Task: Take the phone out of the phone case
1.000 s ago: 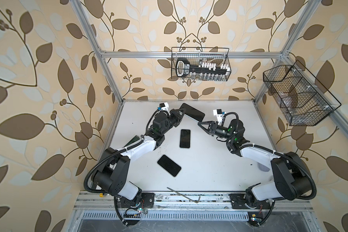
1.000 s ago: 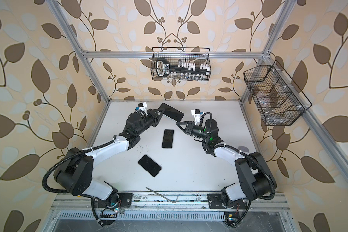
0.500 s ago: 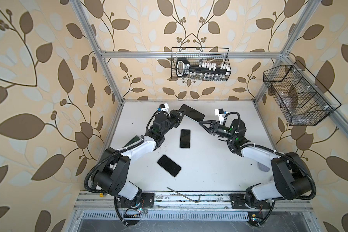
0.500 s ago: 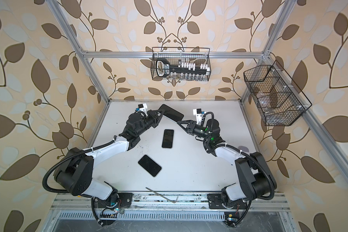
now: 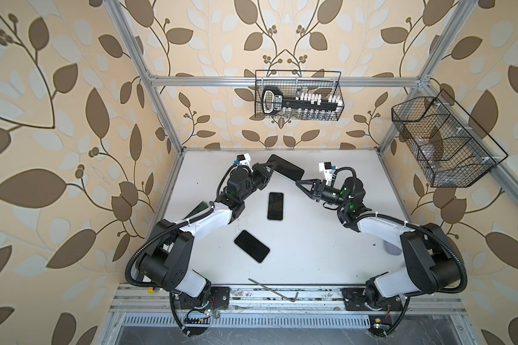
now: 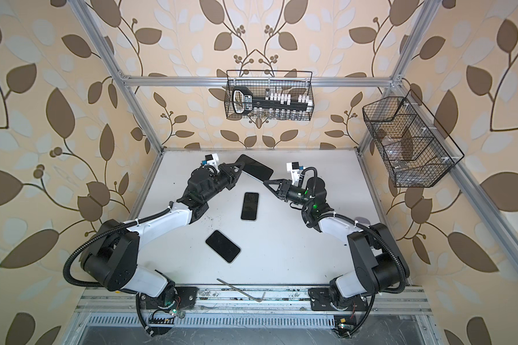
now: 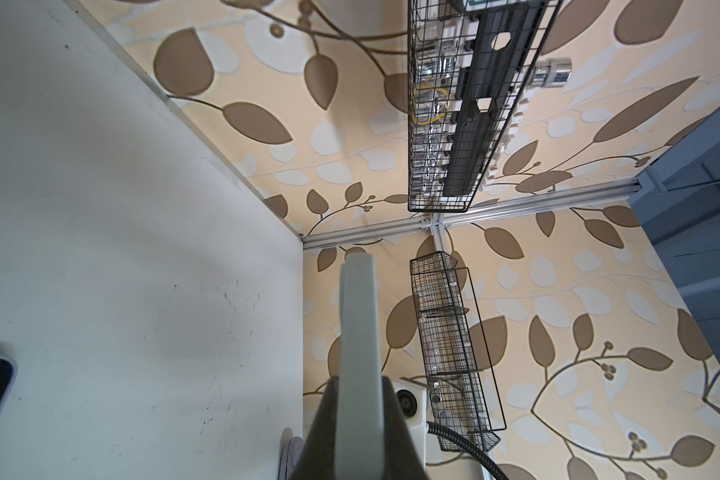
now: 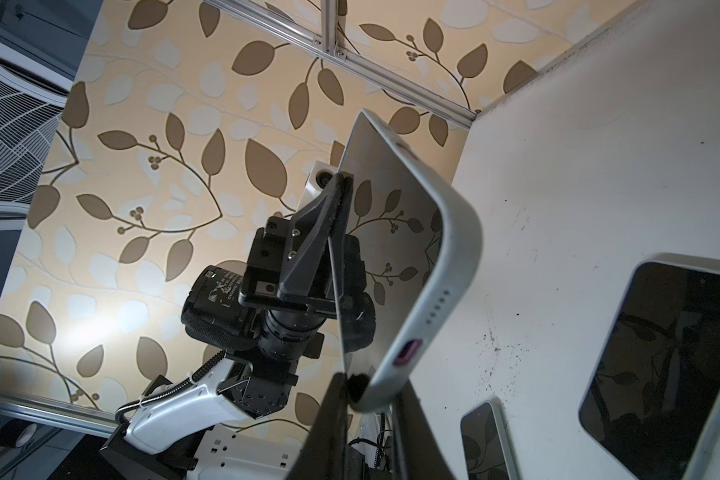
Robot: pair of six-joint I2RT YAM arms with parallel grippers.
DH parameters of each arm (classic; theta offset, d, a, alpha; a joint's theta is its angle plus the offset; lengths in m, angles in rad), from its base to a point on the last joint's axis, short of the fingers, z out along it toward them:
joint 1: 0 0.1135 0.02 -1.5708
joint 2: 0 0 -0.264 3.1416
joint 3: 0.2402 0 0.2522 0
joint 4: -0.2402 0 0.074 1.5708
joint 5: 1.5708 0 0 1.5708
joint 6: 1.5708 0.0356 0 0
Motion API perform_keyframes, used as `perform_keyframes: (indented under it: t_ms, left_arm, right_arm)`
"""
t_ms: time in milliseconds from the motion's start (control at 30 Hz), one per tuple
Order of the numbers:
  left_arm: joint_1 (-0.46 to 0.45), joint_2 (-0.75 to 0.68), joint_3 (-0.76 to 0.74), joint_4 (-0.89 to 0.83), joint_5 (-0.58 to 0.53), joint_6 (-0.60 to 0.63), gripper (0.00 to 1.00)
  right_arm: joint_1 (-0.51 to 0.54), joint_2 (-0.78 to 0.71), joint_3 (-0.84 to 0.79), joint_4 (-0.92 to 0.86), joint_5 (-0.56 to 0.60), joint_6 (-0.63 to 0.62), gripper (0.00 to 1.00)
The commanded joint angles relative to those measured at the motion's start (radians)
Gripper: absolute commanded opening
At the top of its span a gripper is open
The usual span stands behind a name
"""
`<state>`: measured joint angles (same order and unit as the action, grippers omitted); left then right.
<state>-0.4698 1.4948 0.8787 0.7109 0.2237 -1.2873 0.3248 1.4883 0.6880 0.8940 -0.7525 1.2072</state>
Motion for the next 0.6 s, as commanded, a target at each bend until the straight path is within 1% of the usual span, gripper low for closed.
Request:
perform_keyframes:
  t_ms: [0,133,333,467,533,567]
  left_arm:
    - [-0.01,-0.048,0.008,0.078,0.014,-0.004,0.0]
    - [-0.009,-0.049,0.012,0.079,0.016,-0.03,0.0]
    - [-0.01,-0.049,0.036,0.075,0.039,-0.105,0.0]
    - [-0.01,-0.048,0.039,0.073,0.043,-0.143,0.0]
    - [-0.01,-0.049,0.04,0.09,0.042,-0.187,0.0]
    - [-0.009,-0.081,0.044,0.086,0.044,-0.194,0.0]
  right_arm:
    - [0.005,0.007,0.021,0.074,-0.013,-0.007,0.16]
    - [0.004,0.01,0.021,0.073,-0.023,-0.048,0.11]
    - [0.005,0.011,0.012,0.068,-0.043,-0.156,0.09]
    - [0.002,0.011,0.006,0.066,-0.055,-0.201,0.08]
    - [0.0,0.008,-0.012,0.066,-0.058,-0.272,0.08]
    - [0.0,0.01,-0.014,0.066,-0.061,-0.291,0.07]
